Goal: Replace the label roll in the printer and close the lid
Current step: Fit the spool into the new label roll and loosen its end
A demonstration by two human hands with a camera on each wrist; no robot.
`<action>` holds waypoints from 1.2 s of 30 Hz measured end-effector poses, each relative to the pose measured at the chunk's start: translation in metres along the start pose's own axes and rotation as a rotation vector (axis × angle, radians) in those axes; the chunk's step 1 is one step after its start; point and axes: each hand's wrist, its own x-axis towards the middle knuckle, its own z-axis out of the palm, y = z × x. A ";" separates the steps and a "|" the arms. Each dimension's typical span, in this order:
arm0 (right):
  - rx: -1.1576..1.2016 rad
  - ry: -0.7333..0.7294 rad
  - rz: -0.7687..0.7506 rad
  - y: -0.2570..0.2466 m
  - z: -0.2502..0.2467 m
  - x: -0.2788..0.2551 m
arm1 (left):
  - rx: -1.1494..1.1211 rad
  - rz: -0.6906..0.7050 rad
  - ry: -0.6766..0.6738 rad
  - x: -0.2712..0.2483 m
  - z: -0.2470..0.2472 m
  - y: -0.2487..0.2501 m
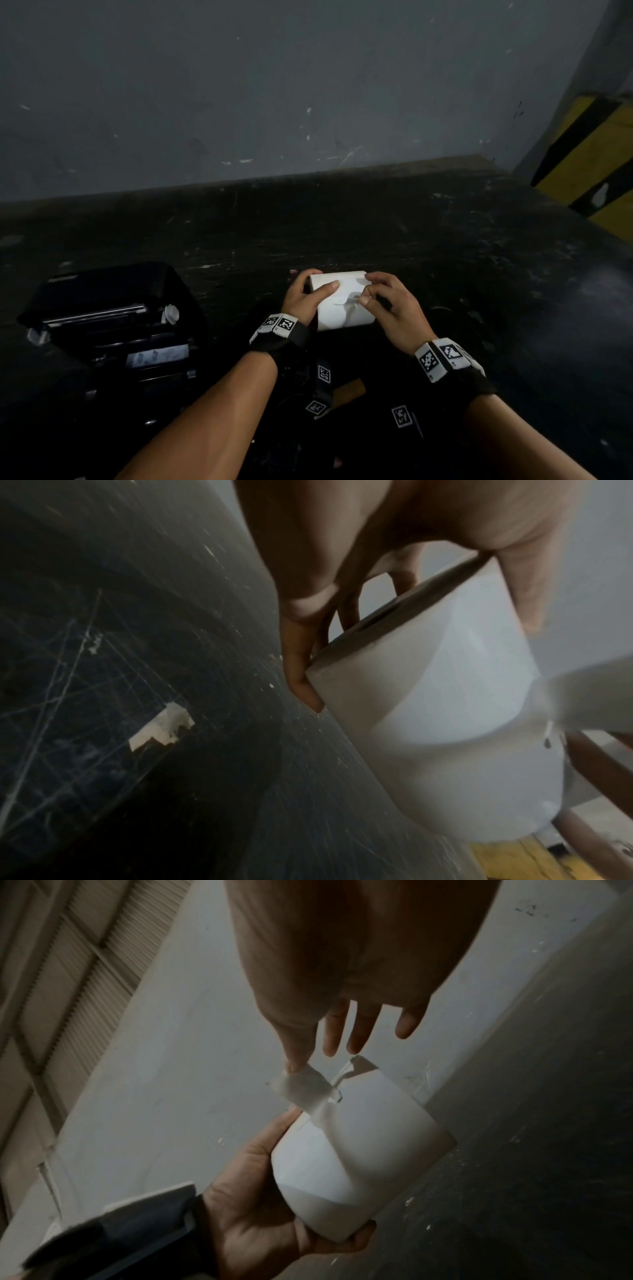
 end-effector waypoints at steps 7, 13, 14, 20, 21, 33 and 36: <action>0.169 0.159 0.171 0.024 -0.012 -0.001 | -0.014 -0.046 0.049 0.010 -0.006 -0.010; -0.185 -0.267 0.632 0.097 -0.022 0.016 | 0.033 -0.072 0.034 0.014 -0.011 -0.024; -0.201 -0.311 0.669 0.104 -0.022 0.018 | 0.046 -0.076 0.030 0.013 -0.011 -0.025; -0.293 -0.344 0.758 0.119 -0.013 0.027 | 0.087 -0.106 0.010 0.010 -0.006 -0.031; -0.305 -0.357 0.768 0.121 -0.012 0.028 | 0.090 -0.109 0.012 0.010 -0.006 -0.032; -0.372 -0.276 0.692 0.119 -0.022 0.014 | 0.046 -0.115 0.026 -0.011 -0.003 -0.026; -0.328 -0.260 0.646 0.110 -0.036 -0.004 | 0.007 -0.094 0.043 -0.025 -0.005 -0.023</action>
